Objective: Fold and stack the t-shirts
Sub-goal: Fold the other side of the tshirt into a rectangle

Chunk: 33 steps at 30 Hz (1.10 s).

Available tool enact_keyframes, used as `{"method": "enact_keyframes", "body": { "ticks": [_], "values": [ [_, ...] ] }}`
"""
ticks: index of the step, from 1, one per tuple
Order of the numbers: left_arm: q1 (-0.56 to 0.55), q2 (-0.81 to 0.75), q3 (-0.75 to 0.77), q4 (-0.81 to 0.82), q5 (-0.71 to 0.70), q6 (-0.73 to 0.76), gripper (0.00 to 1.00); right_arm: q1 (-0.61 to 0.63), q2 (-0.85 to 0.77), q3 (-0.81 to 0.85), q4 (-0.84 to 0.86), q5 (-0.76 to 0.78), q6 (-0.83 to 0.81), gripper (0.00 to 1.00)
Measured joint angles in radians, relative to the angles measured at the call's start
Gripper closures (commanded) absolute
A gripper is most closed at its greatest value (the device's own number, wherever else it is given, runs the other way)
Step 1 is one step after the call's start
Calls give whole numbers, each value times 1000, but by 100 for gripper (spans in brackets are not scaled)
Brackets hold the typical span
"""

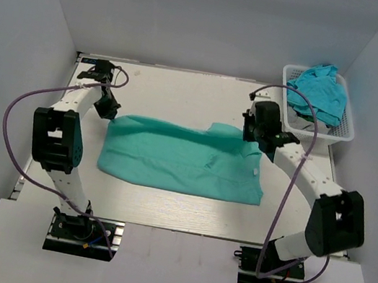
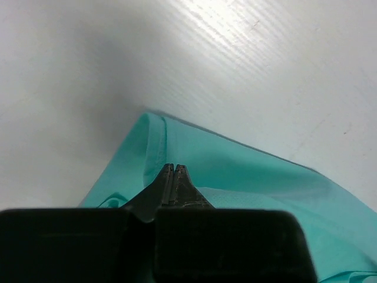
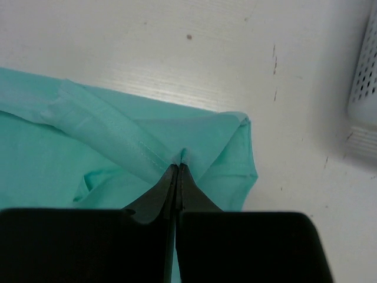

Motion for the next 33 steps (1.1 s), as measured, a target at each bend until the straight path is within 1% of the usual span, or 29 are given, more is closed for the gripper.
{"method": "enact_keyframes", "body": {
  "ticks": [4, 10, 15, 16, 17, 18, 19, 20, 21, 22, 24, 28, 31, 33],
  "values": [
    [0, -43, -55, -16, -31, -13, 100, 18, -134, -114, -16, -5, 24, 100],
    [0, -56, -113, -49, -81, -35, 100, 41, -319, -246, -41, -18, 66, 100],
    [0, -56, -130, -75, -108, -61, 100, 60, -369, -340, -50, -81, 112, 100],
    [1, -56, -130, -82, -112, -66, 98, 66, -367, -360, -51, -95, 121, 100],
    [1, -56, -130, -90, -115, -72, 85, 72, -364, -376, -57, -111, 130, 84],
    [2, -56, -130, -101, -118, -77, 55, 77, -360, -392, -65, -133, 143, 74],
    [2, -56, -130, -117, -124, -81, 33, 80, -356, -406, -77, -154, 155, 63],
    [2, -56, -130, -132, -132, -80, 15, 82, -356, -420, -89, -174, 168, 42],
    [2, -55, -130, -151, -143, -84, 0, 85, -356, -434, -103, -196, 180, 32],
    [2, -55, -130, -174, -158, -91, 0, 87, -359, -446, -119, -217, 190, 10],
    [3, -55, -130, -217, -196, -109, 0, 89, -386, -474, -162, -262, 199, 10],
    [10, -56, -126, -299, -272, -137, 0, 88, -494, -502, -208, -324, 203, 10],
    [18, -56, -95, -330, -272, -138, 0, 88, -522, -496, -159, -340, 205, 10],
    [17, -56, -65, -326, -252, -132, 0, 88, -489, -473, -107, -349, 214, 10]
  ]
}}
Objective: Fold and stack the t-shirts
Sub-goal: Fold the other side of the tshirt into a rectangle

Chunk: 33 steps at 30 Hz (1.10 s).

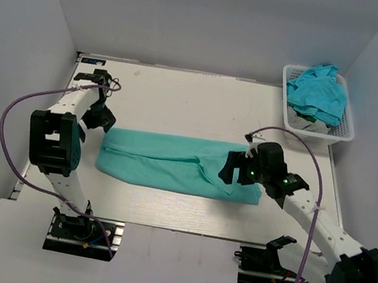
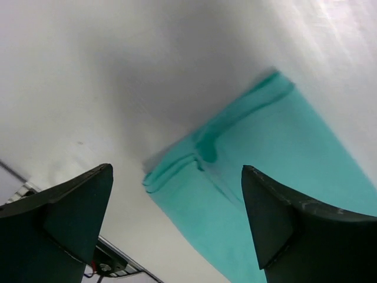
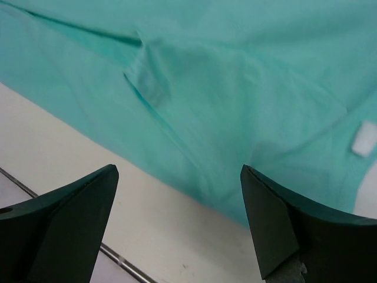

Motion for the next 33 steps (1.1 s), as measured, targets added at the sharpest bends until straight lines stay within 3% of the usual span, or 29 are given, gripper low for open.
{"method": "enact_keyframes", "body": {
  "ticks": [5, 11, 16, 21, 27, 33],
  "values": [
    [-14, 0, 54, 72, 124, 39, 0, 0, 240, 141, 148, -100, 19, 10],
    [-19, 5, -2, 216, 298, 74, 0, 25, 511, 280, 243, -290, 52, 10],
    [-24, 49, -73, 257, 336, 77, 0, 68, 632, 296, 237, -426, 47, 10],
    [-25, 103, -117, 250, 333, 65, 0, 95, 782, 417, 116, -506, -43, 10],
    [-25, 102, -112, 234, 320, 55, 0, 98, 778, 431, 14, -501, -104, 10],
    [-31, 84, 13, 187, 269, 61, 0, 95, 595, 449, -90, -391, -122, 10]
  ]
}}
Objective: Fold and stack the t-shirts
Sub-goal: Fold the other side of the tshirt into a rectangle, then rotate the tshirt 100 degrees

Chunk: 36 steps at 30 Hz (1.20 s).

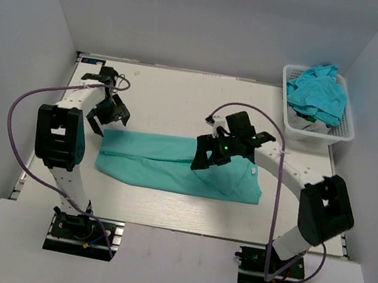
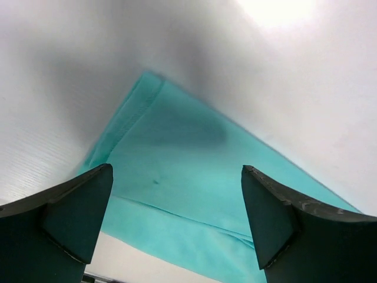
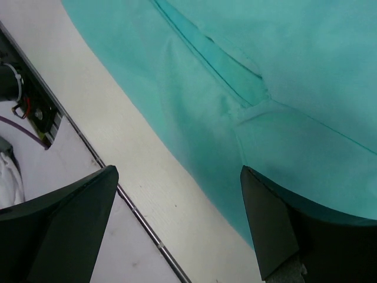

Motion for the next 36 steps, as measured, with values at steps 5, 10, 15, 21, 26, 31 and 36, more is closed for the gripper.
{"method": "enact_keyframes", "body": {
  "ticks": [5, 10, 15, 21, 26, 31, 36],
  "values": [
    [-44, -72, 53, 3, -23, 18, 0, -7, -136, -6, -69, 135, 32, 10],
    [-121, -100, -20, 43, -24, 23, 0, -37, -195, -152, -109, 220, 77, 10],
    [-184, -79, -170, 89, -23, -5, 0, -71, -190, -268, -102, 242, 111, 10],
    [-219, -128, -327, 155, -6, -93, 0, -135, -77, -253, -49, 221, 137, 10],
    [-285, -196, -399, 134, 39, -146, 0, -203, 126, -51, -10, 141, 132, 10],
    [-388, -217, -414, 89, 218, -154, 0, -258, 447, 353, 47, 15, 1, 10],
    [-497, -202, -299, -5, 366, -81, 0, -277, 785, 913, -34, 9, -219, 10]
  ]
}}
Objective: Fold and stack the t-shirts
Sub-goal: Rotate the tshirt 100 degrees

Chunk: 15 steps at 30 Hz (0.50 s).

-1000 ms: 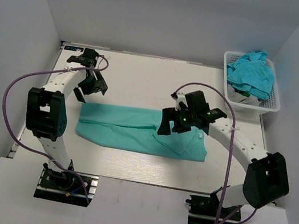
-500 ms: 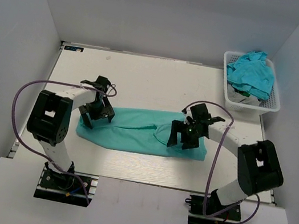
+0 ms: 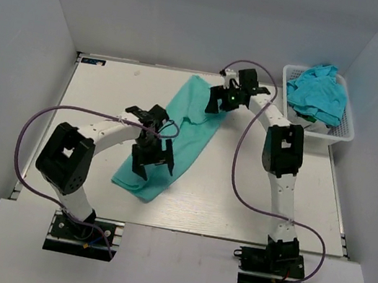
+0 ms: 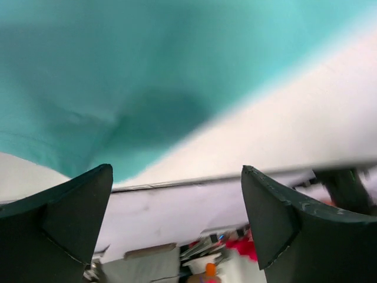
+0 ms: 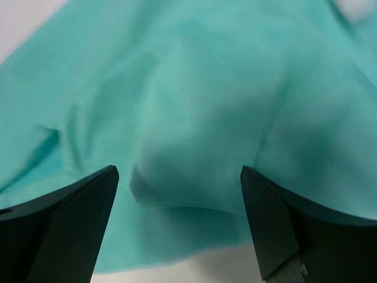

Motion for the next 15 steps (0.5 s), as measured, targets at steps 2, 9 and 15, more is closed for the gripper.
{"method": "enact_keyframes", "body": {
  "ticks": [2, 9, 15],
  "values": [
    [-39, -5, 57, -5, 49, 30, 0, -1, 76, 166, -41, 49, -69, 10],
    [-88, -91, 88, -8, 53, 82, 0, 6, -259, -143, -4, 69, -121, 10],
    [-80, -156, 175, -101, -264, 38, 0, 76, -562, -319, 66, 37, -8, 10]
  ]
}}
